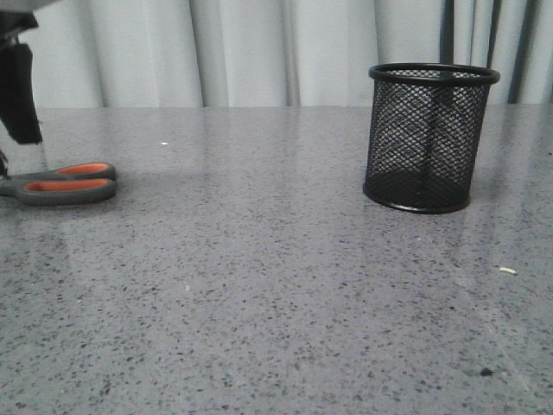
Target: Put scissors into bucket
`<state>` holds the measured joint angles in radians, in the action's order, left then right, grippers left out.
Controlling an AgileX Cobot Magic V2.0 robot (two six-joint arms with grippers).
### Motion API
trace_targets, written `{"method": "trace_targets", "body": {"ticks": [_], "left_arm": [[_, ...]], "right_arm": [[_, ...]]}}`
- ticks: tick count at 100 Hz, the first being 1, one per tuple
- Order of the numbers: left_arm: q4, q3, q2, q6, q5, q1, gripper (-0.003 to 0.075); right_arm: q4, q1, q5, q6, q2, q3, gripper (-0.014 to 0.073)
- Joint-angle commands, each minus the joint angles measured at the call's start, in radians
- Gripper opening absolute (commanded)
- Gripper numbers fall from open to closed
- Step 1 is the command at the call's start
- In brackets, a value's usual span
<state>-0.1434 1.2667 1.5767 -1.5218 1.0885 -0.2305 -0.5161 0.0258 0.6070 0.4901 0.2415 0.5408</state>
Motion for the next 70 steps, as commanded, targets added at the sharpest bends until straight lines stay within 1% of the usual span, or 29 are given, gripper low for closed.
{"method": "trace_targets", "body": {"ticks": [1,21,27,55,70], "left_arm": [[-0.022,0.033,-0.016,-0.011,0.0,0.027,0.0332],[-0.025,0.033,0.002,-0.021,0.0,0.098,0.0332],[-0.033,0.033,0.01,-0.051,0.0,0.106,0.0332],[-0.059,0.04,0.065,-0.076,0.002,0.105,0.0342],[-0.061,0.09,0.089,-0.089,-0.002,0.105,0.0342]], "right_arm": [[-0.017,0.002,-0.06,0.008,0.01,0.034,0.0466],[-0.017,0.002,-0.054,0.008,0.01,0.034,0.0466],[-0.017,0.002,-0.054,0.008,0.01,0.034,0.0466],[-0.017,0.002,-0.054,0.008,0.01,0.034,0.0466],[-0.017,0.002,-0.054,0.008,0.01,0.034,0.0466]]}}
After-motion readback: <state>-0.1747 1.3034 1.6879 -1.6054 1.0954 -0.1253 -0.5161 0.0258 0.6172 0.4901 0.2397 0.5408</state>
